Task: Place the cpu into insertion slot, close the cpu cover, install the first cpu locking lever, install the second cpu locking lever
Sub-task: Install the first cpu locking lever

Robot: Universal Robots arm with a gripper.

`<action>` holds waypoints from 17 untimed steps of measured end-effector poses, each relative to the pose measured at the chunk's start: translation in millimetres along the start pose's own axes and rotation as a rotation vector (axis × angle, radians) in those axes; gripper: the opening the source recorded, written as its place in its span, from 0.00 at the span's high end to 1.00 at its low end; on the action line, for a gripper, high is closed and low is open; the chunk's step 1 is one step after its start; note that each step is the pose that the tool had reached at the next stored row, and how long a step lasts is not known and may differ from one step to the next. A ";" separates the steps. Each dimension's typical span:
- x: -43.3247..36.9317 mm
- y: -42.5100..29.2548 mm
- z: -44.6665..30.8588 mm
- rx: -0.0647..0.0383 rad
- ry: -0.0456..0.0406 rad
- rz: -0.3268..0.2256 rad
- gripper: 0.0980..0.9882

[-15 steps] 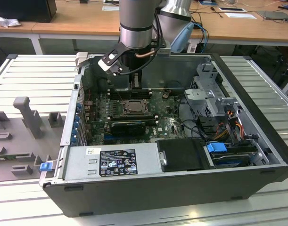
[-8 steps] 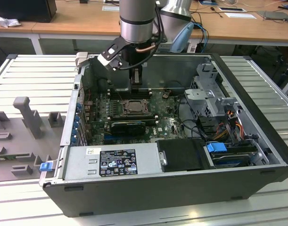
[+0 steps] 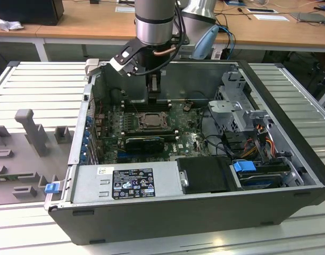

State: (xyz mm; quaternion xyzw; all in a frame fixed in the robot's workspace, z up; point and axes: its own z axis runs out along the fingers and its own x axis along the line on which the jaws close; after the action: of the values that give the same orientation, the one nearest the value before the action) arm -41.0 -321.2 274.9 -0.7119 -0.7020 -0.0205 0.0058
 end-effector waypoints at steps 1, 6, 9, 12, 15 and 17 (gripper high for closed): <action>0.0 0.0 -0.8 0.000 0.0000 0.000 0.99; 0.3 0.2 -9.0 0.000 -0.0001 0.000 0.99; 0.5 0.3 -13.4 0.000 -0.0001 0.000 0.99; 0.6 0.3 -15.7 0.000 0.0000 0.000 0.99; 0.7 0.4 -19.6 0.000 0.0000 0.000 0.99; 0.8 0.4 -20.8 0.000 0.0000 0.000 0.99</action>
State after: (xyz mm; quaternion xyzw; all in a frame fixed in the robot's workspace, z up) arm -41.0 -321.2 295.7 -0.7119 -0.7020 -0.0205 0.0058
